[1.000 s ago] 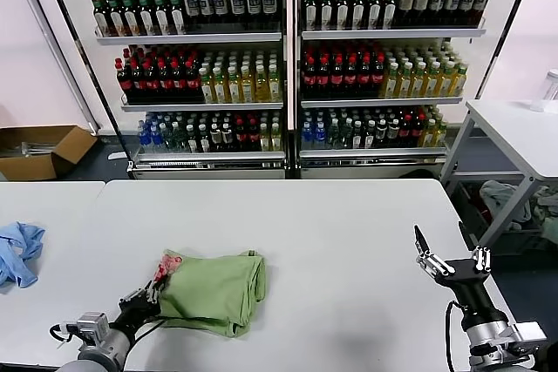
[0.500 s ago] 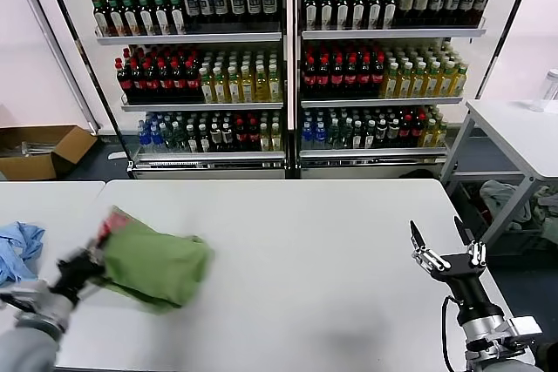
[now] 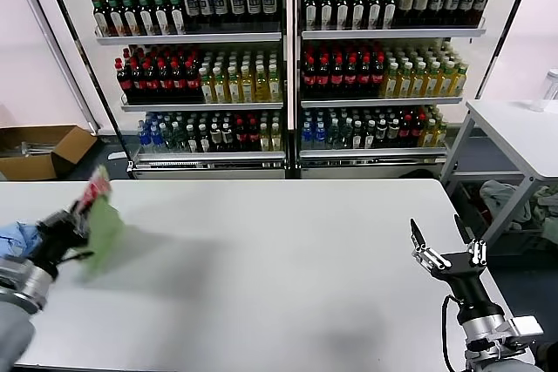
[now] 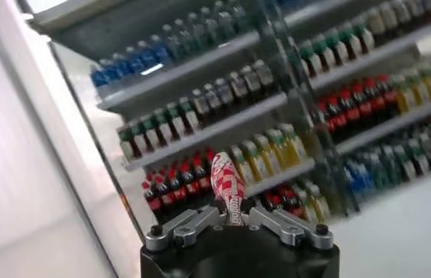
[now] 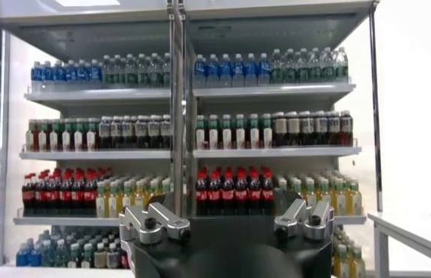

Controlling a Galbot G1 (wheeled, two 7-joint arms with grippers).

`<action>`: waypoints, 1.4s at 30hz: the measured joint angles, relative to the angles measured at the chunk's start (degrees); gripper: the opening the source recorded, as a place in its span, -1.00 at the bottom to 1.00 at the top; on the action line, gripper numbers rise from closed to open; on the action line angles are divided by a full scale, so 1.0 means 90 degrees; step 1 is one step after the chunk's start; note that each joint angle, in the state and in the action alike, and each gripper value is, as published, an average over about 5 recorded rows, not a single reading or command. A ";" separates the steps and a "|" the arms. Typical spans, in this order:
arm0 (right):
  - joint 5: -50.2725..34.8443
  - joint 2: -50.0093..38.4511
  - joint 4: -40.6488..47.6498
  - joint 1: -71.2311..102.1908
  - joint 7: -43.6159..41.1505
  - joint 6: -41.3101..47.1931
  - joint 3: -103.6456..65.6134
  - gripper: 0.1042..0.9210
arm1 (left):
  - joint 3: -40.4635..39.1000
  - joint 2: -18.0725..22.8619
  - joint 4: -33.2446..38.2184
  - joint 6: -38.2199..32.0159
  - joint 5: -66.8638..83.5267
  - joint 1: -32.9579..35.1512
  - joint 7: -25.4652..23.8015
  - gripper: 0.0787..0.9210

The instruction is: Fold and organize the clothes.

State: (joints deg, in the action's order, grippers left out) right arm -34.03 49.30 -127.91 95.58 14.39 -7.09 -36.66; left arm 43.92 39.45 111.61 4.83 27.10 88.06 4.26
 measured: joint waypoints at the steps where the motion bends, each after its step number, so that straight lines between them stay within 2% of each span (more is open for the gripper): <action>1: 0.0002 0.0000 -0.0006 -0.0008 -0.0002 0.0006 0.0004 0.76 | -0.0288 0.0106 -0.0110 -0.0099 -0.0195 -0.0065 -0.0022 -0.85; 8: 0.0017 0.0003 -0.0015 -0.0089 -0.0006 0.0070 0.0078 0.76 | -0.2135 0.0788 -0.0482 -0.0453 -0.1071 -0.0496 -0.0075 -0.85; 14: 0.0047 0.0033 -0.0013 -0.0177 -0.0006 0.0091 0.0166 0.76 | -0.3072 0.1051 -0.0368 -0.0349 -0.1384 -0.0840 0.0103 -0.85; 17: 0.0056 0.0047 -0.0015 -0.0211 -0.0008 0.0113 0.0200 0.76 | -0.3470 0.1152 -0.0305 -0.0184 -0.1510 -0.1049 0.0282 -0.79; 33: 0.0088 0.0076 0.0002 -0.0597 -0.0067 0.0531 0.0583 0.76 | -0.5178 0.1336 0.0443 0.0998 -0.1503 -0.2638 0.1727 0.35; 39: -0.0066 0.0285 0.0226 -0.1323 -0.0096 0.1224 0.1280 0.76 | -0.4926 0.1222 0.0914 0.1087 -0.1417 -0.2622 0.1760 0.71; 42: -0.0245 0.0506 0.0469 -0.1922 -0.0033 0.1686 0.1876 0.76 | -0.4494 0.1209 0.1139 0.0954 -0.1388 -0.2422 0.1610 0.76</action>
State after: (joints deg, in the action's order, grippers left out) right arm -36.23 53.85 -123.69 78.28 14.09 8.09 -19.78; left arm 3.47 50.33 121.86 13.42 14.61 66.27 18.74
